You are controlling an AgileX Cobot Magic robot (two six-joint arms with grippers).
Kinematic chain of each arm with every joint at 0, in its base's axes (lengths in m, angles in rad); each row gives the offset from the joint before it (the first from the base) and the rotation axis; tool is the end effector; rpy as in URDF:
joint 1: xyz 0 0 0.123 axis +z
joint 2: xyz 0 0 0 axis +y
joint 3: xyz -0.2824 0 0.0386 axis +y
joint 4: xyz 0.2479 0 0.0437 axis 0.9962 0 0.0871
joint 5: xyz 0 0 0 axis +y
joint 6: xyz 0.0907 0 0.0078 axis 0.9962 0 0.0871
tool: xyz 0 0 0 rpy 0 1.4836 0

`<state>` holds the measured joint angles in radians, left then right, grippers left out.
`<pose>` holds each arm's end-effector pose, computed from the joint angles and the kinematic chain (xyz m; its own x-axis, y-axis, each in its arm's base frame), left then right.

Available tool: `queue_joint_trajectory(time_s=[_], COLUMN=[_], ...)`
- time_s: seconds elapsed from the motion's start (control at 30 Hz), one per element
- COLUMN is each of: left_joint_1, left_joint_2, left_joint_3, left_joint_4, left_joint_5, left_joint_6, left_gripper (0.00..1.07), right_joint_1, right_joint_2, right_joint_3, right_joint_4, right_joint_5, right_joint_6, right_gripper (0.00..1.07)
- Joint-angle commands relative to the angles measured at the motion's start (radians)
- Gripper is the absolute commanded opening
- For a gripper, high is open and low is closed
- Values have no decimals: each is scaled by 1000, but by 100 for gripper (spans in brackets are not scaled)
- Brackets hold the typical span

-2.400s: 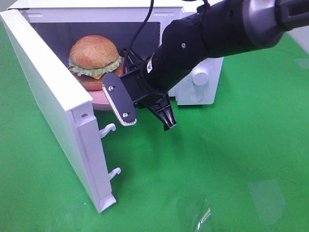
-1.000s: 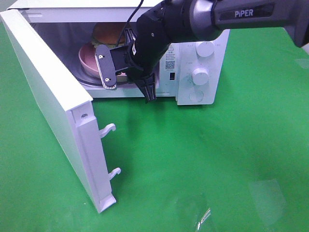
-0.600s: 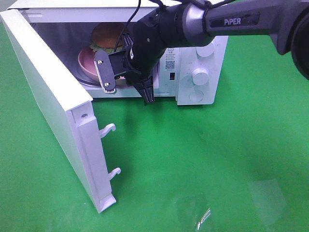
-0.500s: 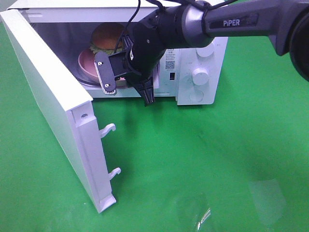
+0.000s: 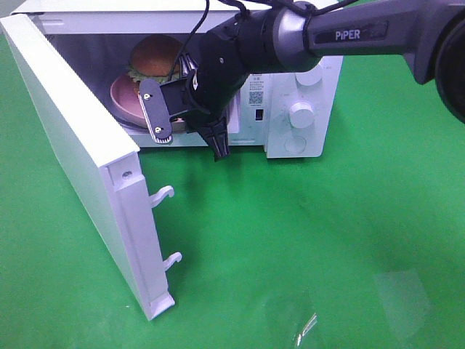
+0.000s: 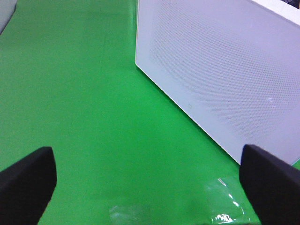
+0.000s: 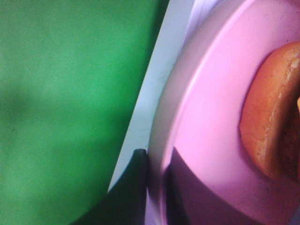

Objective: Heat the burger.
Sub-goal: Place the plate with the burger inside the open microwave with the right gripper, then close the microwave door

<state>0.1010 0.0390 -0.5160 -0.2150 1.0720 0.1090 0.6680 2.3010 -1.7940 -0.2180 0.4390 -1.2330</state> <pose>-0.0003 -0.0172 0.2824 -0.4749 -0.0433 -0.8790 0.0671 0.9941 -0.0852 0.4094 0.3123 0.1573 0.4814 -0.8762 -0.0237 -0.6632 -0.3464 -0.6634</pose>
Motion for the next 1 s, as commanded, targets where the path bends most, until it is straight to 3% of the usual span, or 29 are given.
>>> queue_joint_trajectory(time_s=[0.03,0.3,0.43,0.63,1.0], left_joint_1=[-1,-1,-1,-1,-1], left_joint_2=[0,0,0,0,0], left_joint_3=[1,1,1,1,1], left_joint_4=[-10,-10,-10,-10,-10], left_joint_5=[-4,-4,-4,-4,-4], left_joint_6=[2,2,2,2,2], left_gripper=[98,98,98,98,98], right_joint_1=[-2,-3,-4,-4,-3], right_joint_2=[-18,-17,-17,-17,-18], right_joint_3=[-21,-21,-21,-21,-15], right_joint_4=[-9,-5,-9,-9,-9], right_joint_5=[-80,-92,-92,-89,-41], right_joint_6=[-18,25,100,125,162], right_gripper=[4,17,34,40,40])
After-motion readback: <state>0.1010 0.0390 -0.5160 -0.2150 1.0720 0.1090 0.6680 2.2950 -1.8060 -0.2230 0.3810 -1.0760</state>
